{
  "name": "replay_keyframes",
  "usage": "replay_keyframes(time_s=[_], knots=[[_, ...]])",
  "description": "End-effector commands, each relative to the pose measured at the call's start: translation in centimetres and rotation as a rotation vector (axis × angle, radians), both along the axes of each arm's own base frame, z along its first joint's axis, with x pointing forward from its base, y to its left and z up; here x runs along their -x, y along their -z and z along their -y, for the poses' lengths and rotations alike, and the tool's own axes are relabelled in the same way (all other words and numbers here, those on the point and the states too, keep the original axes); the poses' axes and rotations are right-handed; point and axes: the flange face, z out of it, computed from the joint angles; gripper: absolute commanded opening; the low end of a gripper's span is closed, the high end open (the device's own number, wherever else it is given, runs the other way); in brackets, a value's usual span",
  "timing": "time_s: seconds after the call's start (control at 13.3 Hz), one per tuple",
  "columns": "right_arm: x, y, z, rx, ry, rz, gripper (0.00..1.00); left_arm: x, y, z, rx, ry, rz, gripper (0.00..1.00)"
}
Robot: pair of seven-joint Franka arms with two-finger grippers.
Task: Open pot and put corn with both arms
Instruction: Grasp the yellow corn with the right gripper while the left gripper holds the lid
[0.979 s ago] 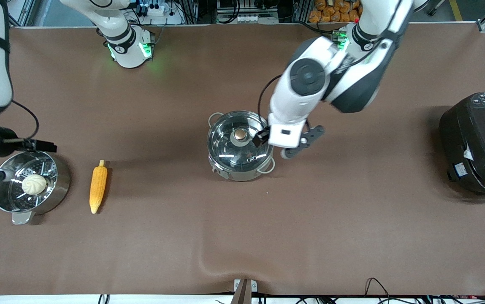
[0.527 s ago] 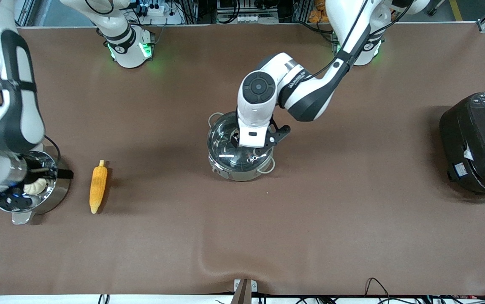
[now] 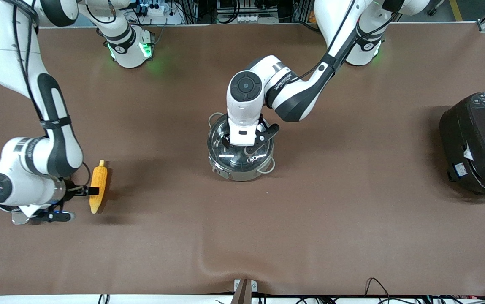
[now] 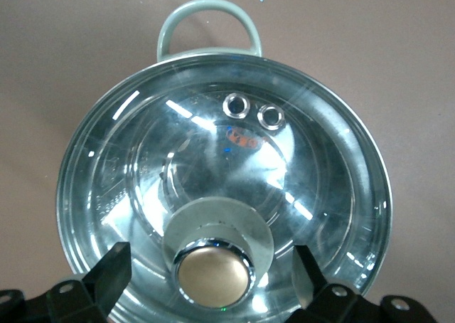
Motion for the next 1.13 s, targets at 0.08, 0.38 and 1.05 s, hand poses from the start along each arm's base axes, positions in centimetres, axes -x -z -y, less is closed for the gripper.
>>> replay_keyframes(time_s=[0.08,0.38,1.05], knots=[[0.1,3.9,-0.2,-0.004,0.001,-0.002,1.00,0.0,-0.3,0.9,-0.021,-0.014,0.049,1.00],[1.8,5.9,-0.2,-0.008,-0.001,-0.061,1.00,0.2,-0.1,1.0,-0.026,-0.003,0.049,0.77],[3.1,4.9,0.1,-0.029,-0.065,-0.123,0.00,0.2,0.9,1.0,-0.033,0.003,0.039,0.00]])
